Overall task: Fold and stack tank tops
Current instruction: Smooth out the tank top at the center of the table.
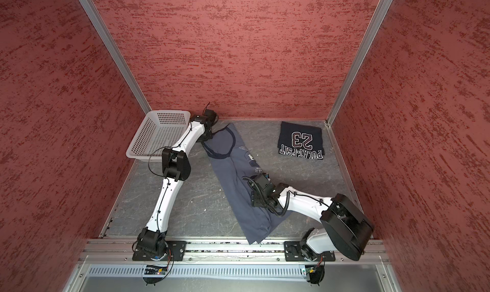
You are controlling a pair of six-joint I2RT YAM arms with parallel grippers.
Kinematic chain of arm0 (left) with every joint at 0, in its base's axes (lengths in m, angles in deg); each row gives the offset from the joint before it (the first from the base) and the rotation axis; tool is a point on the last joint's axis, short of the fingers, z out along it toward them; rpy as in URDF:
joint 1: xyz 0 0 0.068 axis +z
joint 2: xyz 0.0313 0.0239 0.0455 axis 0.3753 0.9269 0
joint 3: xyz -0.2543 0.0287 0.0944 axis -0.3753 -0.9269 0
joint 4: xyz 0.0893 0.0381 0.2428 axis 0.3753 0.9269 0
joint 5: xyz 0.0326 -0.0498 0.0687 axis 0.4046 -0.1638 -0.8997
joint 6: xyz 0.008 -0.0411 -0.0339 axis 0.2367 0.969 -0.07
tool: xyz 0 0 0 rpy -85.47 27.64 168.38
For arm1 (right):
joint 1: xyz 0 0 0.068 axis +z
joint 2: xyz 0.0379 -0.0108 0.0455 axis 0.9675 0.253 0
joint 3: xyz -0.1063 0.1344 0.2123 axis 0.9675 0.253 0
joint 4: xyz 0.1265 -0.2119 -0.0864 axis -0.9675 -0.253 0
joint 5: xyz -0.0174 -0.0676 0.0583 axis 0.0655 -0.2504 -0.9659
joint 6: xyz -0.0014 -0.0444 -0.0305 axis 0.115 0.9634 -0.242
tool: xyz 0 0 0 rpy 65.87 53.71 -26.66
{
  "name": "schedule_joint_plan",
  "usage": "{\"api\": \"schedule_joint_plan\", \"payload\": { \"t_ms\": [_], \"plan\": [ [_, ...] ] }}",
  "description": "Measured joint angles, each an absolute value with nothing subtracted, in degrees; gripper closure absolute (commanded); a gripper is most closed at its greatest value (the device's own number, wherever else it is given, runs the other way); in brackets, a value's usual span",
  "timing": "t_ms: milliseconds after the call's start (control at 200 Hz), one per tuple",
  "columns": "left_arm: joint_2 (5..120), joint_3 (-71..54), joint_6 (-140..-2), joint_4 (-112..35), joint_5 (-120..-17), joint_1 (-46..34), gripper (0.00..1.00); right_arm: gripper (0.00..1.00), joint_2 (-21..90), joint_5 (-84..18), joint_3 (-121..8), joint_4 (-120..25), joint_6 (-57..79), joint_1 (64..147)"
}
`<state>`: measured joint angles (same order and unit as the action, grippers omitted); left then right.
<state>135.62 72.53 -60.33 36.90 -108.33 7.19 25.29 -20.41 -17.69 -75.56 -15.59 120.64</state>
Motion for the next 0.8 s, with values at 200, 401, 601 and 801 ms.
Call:
{"api": "schedule_joint_plan", "payload": {
  "t_ms": [200,401,601,801],
  "plan": [
    [136.30,72.77,-62.30,34.56,-109.62,6.77,0.87,0.23,20.62,-19.51,-19.14,-79.96,-14.79,120.95],
    [138.26,72.96,-66.73,31.30,-110.05,5.55,0.85,0.23,24.62,-19.75,-20.18,-77.35,-14.48,121.52],
    [139.64,73.69,-73.82,28.26,-110.82,3.17,0.76,0.23,27.44,-20.74,-20.18,-75.26,-14.50,121.76],
    [140.12,74.25,-78.41,27.06,-112.22,2.12,0.64,0.23,27.72,-21.06,-20.18,-74.23,-14.68,121.91]
  ]
}}
